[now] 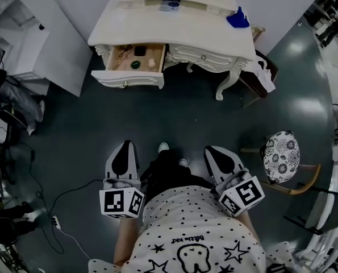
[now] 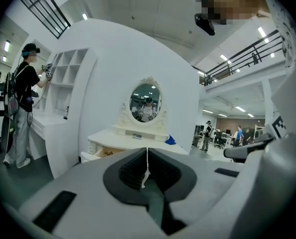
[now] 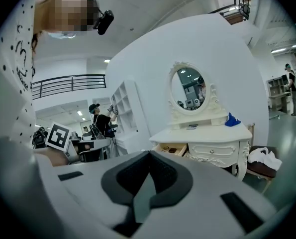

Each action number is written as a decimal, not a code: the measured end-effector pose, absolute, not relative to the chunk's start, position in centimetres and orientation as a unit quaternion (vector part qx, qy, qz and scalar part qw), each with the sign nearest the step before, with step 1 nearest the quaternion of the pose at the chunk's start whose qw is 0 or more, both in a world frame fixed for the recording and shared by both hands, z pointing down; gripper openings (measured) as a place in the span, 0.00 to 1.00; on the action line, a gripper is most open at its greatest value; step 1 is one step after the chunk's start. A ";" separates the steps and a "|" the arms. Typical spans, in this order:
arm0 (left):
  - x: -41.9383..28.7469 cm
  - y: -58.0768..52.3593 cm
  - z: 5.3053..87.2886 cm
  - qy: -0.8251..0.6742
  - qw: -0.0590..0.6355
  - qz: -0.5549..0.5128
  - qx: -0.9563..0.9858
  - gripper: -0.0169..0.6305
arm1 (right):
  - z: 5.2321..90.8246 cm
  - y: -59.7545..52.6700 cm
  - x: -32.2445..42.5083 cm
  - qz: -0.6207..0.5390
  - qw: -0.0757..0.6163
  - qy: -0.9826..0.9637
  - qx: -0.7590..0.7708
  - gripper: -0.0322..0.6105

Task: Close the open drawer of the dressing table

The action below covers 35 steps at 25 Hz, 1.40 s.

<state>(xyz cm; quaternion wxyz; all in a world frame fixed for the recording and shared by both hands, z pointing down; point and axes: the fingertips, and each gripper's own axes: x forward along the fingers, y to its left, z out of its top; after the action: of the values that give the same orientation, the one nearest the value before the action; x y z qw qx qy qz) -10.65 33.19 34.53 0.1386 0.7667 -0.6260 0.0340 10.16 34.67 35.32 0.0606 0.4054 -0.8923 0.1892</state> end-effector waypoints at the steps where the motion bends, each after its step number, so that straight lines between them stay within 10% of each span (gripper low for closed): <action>1: -11.0 32.6 34.6 -0.628 0.139 0.033 0.765 0.05 | 35.5 34.2 10.0 0.191 0.063 -0.892 0.404 0.06; 35: -20.9 11.1 35.4 -0.604 0.153 0.043 0.781 0.05 | 36.7 15.4 1.9 0.233 0.077 -0.854 0.458 0.06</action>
<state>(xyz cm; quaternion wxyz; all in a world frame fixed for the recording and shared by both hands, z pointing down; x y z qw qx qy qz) -20.89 11.11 35.37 0.1534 0.7811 -0.6037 0.0426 1.94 15.41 36.72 0.0770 0.4584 -0.8543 0.2327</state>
